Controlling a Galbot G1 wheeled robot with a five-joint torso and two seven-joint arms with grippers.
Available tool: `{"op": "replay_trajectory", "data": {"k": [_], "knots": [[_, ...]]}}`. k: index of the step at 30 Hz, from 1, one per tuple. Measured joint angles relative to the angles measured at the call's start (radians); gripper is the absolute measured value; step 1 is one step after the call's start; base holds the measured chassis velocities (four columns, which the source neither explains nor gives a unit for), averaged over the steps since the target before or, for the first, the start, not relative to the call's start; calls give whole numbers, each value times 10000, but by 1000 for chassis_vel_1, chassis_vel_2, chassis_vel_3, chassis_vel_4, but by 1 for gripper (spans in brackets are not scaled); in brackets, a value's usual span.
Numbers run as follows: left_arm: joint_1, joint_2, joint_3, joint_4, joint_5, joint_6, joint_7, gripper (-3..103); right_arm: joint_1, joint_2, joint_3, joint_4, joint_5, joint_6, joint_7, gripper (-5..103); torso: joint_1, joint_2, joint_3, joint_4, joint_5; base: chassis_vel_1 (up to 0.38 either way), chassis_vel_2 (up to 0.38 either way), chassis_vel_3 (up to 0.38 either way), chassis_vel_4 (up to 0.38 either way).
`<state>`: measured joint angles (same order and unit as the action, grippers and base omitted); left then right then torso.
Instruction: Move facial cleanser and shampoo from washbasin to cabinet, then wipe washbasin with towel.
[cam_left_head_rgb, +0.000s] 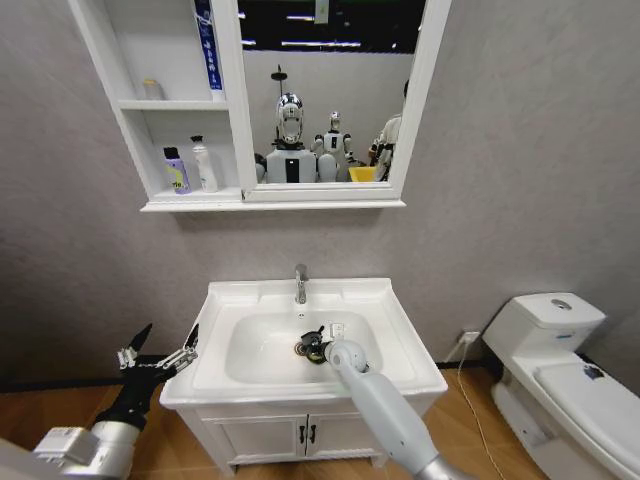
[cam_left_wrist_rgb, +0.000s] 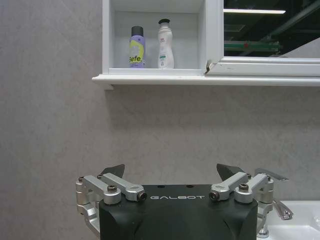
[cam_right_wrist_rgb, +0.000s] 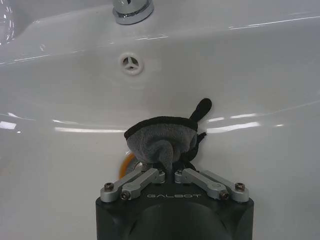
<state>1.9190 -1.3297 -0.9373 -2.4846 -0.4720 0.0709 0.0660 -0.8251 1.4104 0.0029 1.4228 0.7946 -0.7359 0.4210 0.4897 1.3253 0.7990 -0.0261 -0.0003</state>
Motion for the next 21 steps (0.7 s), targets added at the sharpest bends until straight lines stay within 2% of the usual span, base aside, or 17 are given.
{"op": "replay_trajectory", "data": {"k": [11, 21], "knots": [[0, 0, 0, 0, 0, 0, 0, 100, 27, 252, -259, 13, 10, -1, -123, 3, 0, 0, 0, 0, 0, 0, 0, 0, 0], [0, 0, 0, 0, 0, 0, 0, 100, 76, 390, -331, -116, -249, 166, -1060, 3, 0, 0, -1, 0, 0, 0, 0, 0, 0]]}}
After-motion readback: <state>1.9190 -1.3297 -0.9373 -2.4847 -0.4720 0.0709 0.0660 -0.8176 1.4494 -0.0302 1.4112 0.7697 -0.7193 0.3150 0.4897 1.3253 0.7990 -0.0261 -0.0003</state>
